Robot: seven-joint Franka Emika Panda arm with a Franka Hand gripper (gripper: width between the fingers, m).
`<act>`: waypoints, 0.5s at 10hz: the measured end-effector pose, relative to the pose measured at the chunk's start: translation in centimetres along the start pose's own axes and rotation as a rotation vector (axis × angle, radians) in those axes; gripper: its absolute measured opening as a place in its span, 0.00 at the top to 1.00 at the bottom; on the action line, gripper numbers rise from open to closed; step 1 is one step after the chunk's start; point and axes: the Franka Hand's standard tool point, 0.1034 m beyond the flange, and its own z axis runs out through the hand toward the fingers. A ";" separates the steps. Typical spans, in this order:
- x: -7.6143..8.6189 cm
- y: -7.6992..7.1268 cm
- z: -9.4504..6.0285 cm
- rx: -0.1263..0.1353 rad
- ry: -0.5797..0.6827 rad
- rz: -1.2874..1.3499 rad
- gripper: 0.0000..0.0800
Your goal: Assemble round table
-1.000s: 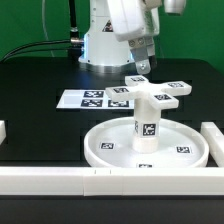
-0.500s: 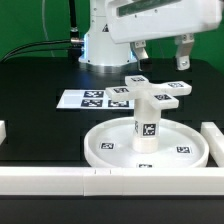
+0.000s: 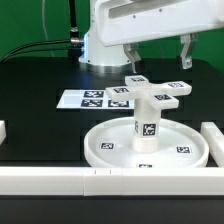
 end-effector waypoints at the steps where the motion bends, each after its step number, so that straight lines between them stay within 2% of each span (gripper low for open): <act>1: 0.2 -0.3 0.1 -0.020 0.003 -0.173 0.19; 4: 0.2 -0.2 0.1 -0.060 -0.017 -0.540 0.19; 5: 0.6 0.1 0.0 -0.061 -0.016 -0.566 0.19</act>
Offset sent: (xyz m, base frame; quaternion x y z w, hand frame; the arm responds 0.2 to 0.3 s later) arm -0.0027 -0.0013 0.0008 -0.0609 -0.0288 -0.3346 0.9400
